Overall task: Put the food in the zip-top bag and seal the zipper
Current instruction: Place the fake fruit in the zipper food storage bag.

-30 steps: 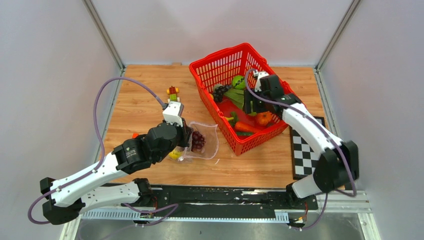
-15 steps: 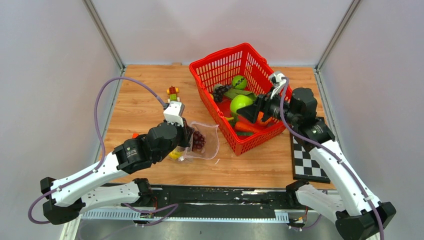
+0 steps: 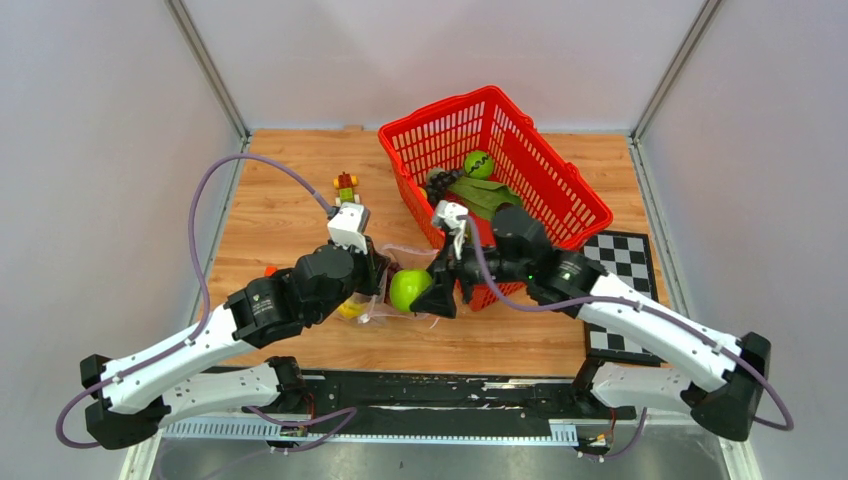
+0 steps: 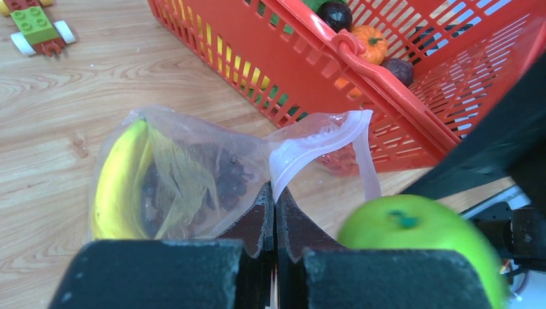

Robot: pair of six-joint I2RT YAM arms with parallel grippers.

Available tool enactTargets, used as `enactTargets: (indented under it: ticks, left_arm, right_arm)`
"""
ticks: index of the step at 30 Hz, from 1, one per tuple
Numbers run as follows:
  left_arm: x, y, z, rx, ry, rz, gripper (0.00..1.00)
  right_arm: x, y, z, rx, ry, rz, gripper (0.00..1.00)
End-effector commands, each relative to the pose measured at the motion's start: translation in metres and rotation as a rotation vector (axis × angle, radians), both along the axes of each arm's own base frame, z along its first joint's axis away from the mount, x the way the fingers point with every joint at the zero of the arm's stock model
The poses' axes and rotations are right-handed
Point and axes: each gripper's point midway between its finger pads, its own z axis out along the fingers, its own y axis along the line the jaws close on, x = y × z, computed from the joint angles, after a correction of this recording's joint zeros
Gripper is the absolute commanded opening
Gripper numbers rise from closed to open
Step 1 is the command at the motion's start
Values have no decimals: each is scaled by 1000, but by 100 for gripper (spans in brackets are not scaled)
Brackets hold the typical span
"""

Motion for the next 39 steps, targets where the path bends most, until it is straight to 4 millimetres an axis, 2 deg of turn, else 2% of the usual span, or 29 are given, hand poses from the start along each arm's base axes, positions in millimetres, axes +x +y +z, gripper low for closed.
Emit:
enactTargets:
  ticks: [1,4,8,11,16,18,21,28,32,34,36,39]
  left_arm:
    - [0,-3,28,-88,-43,-9,0]
    - [-1,-1,31,-97,-45,-9,0]
    - [-3,6,39,-119,-57,-1,0]
    - [-4,13,45,-133,-67,19,0]
    - [-1,29,55,-160,-91,85,0]
    - [1,36,58,-165,-97,117,0]
    - [2,45,61,-171,-105,159,0]
    - [3,55,66,-194,-123,196,0]
    - [5,56,65,-179,-126,207,0]
    - [6,61,64,-168,-128,231,0]
    - [8,73,64,-144,-135,277,0]
    - [11,110,72,-105,-179,420,0]
  right_arm:
    - [24,16,-7,-85,-101,-117,38]
    - [43,24,-17,-154,-161,-215,38]
    - [59,34,-19,-184,-226,-300,40]
    - [69,41,-14,-164,-262,-364,47]
    - [63,61,10,-42,-284,-331,68]
    - [52,72,11,-19,-280,-249,73]
    - [49,75,13,-15,-273,-224,81]
    - [43,72,19,6,-289,-197,90]
    - [38,67,33,41,-296,-185,91]
    - [40,57,45,60,-318,-221,90]
    - [48,43,55,64,-337,-297,89]
    - [69,13,63,38,-343,-476,82]
